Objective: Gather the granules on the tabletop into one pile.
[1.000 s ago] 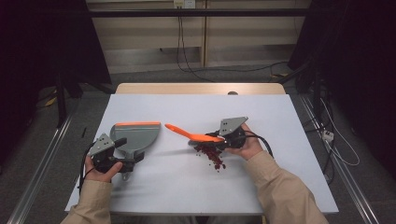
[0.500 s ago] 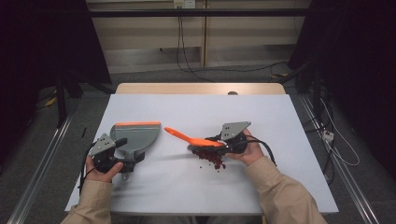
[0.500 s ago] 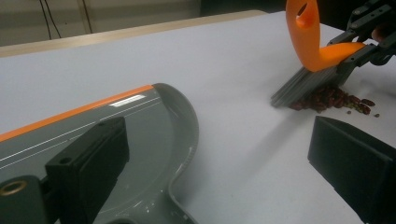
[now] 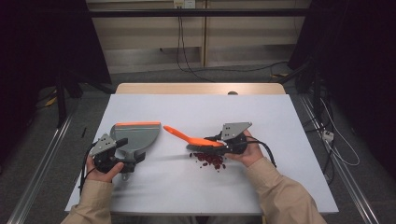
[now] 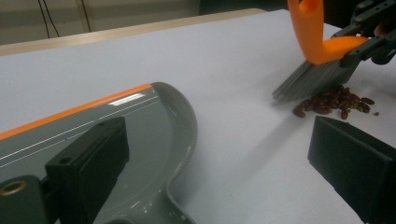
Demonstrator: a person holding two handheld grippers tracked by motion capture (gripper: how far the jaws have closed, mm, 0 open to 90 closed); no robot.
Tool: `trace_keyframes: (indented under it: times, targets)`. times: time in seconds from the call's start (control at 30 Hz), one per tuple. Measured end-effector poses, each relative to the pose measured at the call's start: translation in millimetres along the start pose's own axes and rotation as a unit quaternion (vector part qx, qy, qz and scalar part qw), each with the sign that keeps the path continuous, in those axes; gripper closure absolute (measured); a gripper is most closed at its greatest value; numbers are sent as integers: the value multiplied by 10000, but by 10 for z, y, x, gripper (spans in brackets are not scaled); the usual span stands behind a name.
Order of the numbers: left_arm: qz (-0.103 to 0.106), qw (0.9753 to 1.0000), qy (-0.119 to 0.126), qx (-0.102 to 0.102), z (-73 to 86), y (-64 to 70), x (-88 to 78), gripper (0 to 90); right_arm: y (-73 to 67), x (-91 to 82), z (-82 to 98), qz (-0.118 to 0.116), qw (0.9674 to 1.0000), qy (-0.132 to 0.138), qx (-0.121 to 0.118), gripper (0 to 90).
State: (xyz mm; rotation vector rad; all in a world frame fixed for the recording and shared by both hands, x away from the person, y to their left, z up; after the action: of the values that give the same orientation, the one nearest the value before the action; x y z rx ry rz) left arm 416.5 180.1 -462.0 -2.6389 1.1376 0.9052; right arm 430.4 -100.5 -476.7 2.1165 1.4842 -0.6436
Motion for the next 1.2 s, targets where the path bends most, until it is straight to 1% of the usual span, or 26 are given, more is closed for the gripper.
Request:
trace_keyframes:
  times: [0.03,0.07,0.13,0.23,0.33,0.43,0.53,0.57,0.63,0.67,0.7,0.73,0.83,0.87,0.9,1.0,1.07,1.1,1.13,1.2]
  targets:
    - [-1,10000,-1,4,1,-2,-1,52,11,-16,-12,11,10000,54,65,712]
    - [-3,10000,-10,8,2,-5,-1,52,22,-35,-21,58,9999,82,82,712]
    - [-2,10000,-4,-6,1,-7,1,52,25,-78,-49,76,9998,142,86,712]
    - [1,10000,-8,3,0,-5,0,52,1,-156,-106,93,9996,217,155,712]
    - [6,10000,4,-11,-2,-3,-1,52,-106,-224,-168,-87,9992,302,251,712]
    - [7,10000,-2,-13,1,-7,-1,52,-283,-242,-187,-353,9985,298,284,712]
    - [-1,10000,-15,-26,4,-12,2,52,-470,-219,-170,-656,9971,254,301,712]
    - [-3,10000,-15,-18,3,-12,2,52,-516,-197,-151,-722,9967,231,298,712]
    - [1,10000,-10,-18,2,-8,4,52,-558,-141,-81,-794,9963,106,295,712]
    - [-2,10000,-17,-19,4,-6,6,52,-559,-110,-44,-847,9959,58,318,712]
    - [0,10000,-10,-16,2,-6,6,52,-545,-79,-9,-847,9958,24,340,712]
    - [1,10000,-12,-15,2,-6,5,52,-508,-65,-1,-784,9962,100,373,712]
    - [-10,10000,-7,-29,2,-14,-1,52,-386,-47,24,-667,9965,121,495,711]
    - [-13,10000,-9,-31,3,-17,-1,52,-361,-42,30,-701,9959,164,545,710]
    - [-12,10000,-8,-27,3,-18,-1,52,-338,-37,34,-682,9957,198,601,711]
    - [8,10000,-14,-15,2,-10,7,52,-319,-43,33,-675,9952,232,667,711]
    - [16,10000,-18,-14,3,-5,14,52,-308,-60,22,-588,9958,207,665,712]
    - [15,10000,-21,-8,3,-4,16,52,-310,-77,1,-651,9948,283,736,712]
    - [15,10000,-20,-3,3,-3,16,52,-302,-99,-27,-644,9937,379,829,711]
    - [15,10000,-17,4,1,-1,12,52,-272,-150,-86,-550,9921,526,997,712]
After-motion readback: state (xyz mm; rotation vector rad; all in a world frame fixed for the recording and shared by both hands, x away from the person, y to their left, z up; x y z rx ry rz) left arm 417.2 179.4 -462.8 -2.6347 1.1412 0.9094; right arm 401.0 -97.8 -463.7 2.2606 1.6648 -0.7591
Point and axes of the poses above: each handheld gripper's, and its own axes: x roughly forward along the jaws, z roughly out of its underside, y roughly to its right, the point moved 9 cm from there along x, roughly forward along the jaws, and after that the axes turned 10 degrees about -y, right-handed, at the moved point
